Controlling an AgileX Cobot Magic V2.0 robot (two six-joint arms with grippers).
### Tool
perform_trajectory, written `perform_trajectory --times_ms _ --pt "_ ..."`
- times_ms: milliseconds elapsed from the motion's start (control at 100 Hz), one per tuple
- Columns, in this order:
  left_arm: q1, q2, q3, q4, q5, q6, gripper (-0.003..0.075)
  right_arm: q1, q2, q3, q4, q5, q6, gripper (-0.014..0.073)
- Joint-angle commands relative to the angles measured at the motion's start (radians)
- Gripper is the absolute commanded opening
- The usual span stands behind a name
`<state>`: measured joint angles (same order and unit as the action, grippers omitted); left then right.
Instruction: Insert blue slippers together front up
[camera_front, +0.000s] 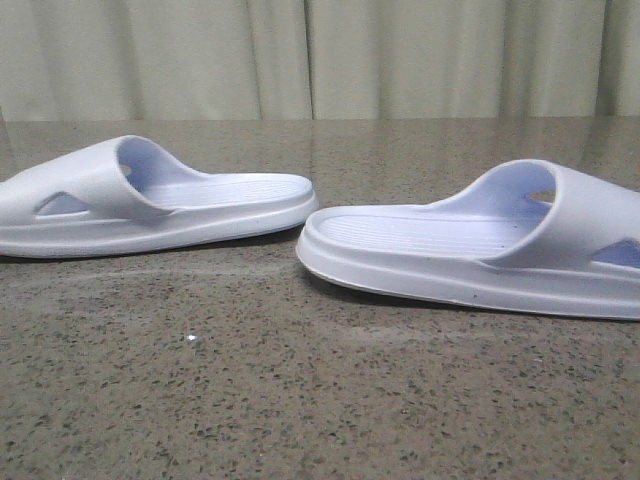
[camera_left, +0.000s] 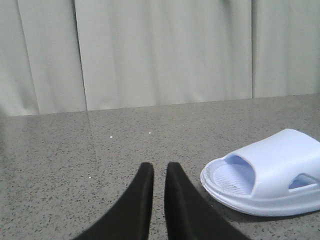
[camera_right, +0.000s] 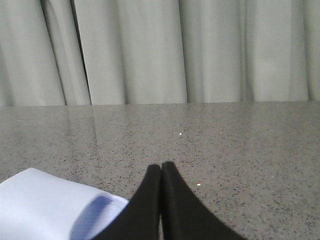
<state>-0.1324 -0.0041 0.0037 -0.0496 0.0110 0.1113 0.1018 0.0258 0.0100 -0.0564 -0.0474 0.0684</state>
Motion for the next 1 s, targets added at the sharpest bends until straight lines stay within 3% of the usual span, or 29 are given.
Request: perform_trajectory --times_ms 0,190,410,700,990 --pt "0.001 -0.029 0.008 -0.010 -0.085 -0.010 0.0016 0.002 0.009 0.021 -0.010 -0.089 -0.008 -0.0107" --pt "0.001 -0.029 0.008 -0.049 -0.121 -0.010 0.0016 0.002 0.009 0.020 0.007 -0.089 -0.008 -0.0107" --pt "0.001 -0.029 0.005 -0.409 -0.110 -0.010 0.0015 0.002 0.009 -0.038 0.012 -0.009 0.004 -0.0107" --pt "0.001 0.012 -0.160 -0.469 0.157 -0.010 0.0015 0.002 0.011 -0.255 0.012 0.284 0.004 -0.0106" --pt "0.001 0.224 -0.404 -0.399 0.415 -0.010 0.0015 0.002 0.095 -0.466 0.047 0.505 0.004 -0.0106"
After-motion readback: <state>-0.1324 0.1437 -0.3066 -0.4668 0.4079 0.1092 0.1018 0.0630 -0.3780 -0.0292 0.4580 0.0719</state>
